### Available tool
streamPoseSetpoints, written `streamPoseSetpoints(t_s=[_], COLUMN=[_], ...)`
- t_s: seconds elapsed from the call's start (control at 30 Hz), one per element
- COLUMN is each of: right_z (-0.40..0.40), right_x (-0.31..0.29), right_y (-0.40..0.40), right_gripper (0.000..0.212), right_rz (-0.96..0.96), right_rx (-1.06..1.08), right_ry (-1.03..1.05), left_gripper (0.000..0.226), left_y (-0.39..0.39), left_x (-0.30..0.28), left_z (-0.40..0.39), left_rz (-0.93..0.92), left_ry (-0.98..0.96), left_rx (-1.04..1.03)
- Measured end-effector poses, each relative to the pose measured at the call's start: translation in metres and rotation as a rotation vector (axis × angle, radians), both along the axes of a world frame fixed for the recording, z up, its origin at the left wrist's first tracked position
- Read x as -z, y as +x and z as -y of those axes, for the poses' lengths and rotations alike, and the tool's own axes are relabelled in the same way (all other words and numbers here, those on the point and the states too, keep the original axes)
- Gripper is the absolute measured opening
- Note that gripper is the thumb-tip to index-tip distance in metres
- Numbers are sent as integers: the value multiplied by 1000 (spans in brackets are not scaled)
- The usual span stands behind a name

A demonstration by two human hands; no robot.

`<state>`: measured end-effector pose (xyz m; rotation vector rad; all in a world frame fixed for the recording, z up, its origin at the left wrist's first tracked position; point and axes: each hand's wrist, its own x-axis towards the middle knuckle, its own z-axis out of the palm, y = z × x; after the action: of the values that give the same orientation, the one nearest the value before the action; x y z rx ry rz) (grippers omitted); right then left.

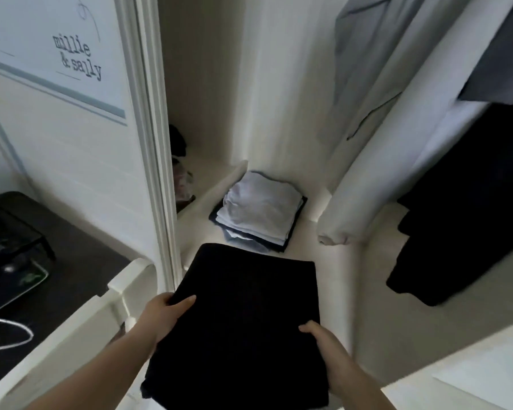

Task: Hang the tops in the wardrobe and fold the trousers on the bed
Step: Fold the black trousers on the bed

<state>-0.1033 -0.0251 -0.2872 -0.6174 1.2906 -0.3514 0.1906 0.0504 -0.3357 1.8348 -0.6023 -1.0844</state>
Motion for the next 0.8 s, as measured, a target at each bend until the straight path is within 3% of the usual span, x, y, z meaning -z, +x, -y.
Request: streamPoseSetpoints(t_s=[0.13,0.3,0.4,0.5,0.63,0.8], right_z=[36,92,132,178,252,333], right_x=[2,11,20,26,38,45], right_y=[14,32,46,55,66,84], right_gripper=[19,21,30,24,24,22], right_rz=[30,224,178,184,128,115], right_rx=[50,88,68,86,145,172], right_ry=[38,128,52,57,21,-107], left_gripper=[26,19,17,20,33,26], left_y=[12,38,52,65,86,89], left_x=[4,6,6,8,10,16], left_z=[46,110,157,207,274,355], left_rz=[-34,-39,-13,34,-96,28], left_ry=[3,10,-3,21,29,-103], left_rx=[17,68,66,81,224,174])
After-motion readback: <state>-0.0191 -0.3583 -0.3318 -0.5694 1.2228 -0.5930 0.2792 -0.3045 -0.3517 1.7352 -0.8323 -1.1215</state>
